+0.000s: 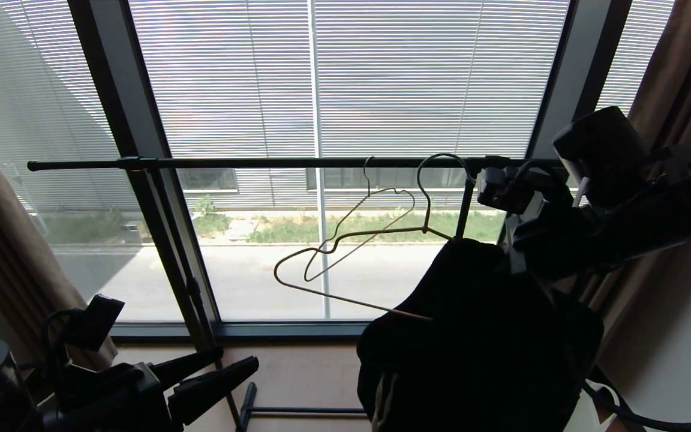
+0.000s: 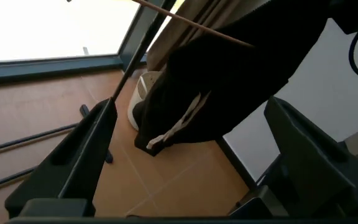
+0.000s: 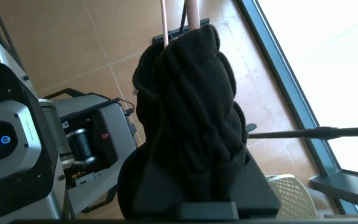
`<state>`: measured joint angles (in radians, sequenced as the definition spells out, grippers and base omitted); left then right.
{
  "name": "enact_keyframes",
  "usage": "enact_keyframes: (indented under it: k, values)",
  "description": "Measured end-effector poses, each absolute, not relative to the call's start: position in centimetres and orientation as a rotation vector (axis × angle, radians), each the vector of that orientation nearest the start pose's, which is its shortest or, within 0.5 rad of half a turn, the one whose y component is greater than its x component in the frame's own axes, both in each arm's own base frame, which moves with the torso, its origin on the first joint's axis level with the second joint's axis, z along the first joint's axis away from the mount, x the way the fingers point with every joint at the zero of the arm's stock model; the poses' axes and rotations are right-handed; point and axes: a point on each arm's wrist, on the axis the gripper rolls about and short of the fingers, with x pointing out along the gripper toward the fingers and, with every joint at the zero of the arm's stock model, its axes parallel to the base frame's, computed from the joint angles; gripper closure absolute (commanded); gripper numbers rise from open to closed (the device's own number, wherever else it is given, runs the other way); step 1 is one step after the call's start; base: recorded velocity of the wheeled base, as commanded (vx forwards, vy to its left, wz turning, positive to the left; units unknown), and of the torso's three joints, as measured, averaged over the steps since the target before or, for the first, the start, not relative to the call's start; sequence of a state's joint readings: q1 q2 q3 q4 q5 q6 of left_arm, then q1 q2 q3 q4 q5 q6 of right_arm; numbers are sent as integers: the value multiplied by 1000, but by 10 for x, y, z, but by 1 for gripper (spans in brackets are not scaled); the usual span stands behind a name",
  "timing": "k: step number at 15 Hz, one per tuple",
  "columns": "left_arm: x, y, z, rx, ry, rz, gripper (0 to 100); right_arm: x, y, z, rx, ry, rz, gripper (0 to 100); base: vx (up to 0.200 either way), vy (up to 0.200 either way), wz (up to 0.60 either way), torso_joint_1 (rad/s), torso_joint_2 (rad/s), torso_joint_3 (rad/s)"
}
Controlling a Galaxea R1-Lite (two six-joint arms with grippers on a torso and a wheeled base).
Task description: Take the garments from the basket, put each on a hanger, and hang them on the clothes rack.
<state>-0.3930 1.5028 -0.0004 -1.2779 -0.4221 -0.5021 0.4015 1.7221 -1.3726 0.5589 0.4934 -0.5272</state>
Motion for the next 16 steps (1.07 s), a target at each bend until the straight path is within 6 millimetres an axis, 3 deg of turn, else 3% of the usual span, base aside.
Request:
enact_keyframes:
  k: [3, 10, 16]
  values:
    - [149, -86, 99, -505, 526, -782, 0, 253, 126, 230, -426, 620, 1069, 100, 0, 0, 0, 0, 0, 0]
    - [174, -132, 79, -528, 671, -830, 0, 215, 135, 238, -462, 519, 1146, 100, 0, 0, 0, 0, 0, 0]
    - [188, -149, 68, -516, 701, -845, 0, 199, 139, 244, -476, 480, 1186, 100, 0, 0, 0, 0, 0, 0]
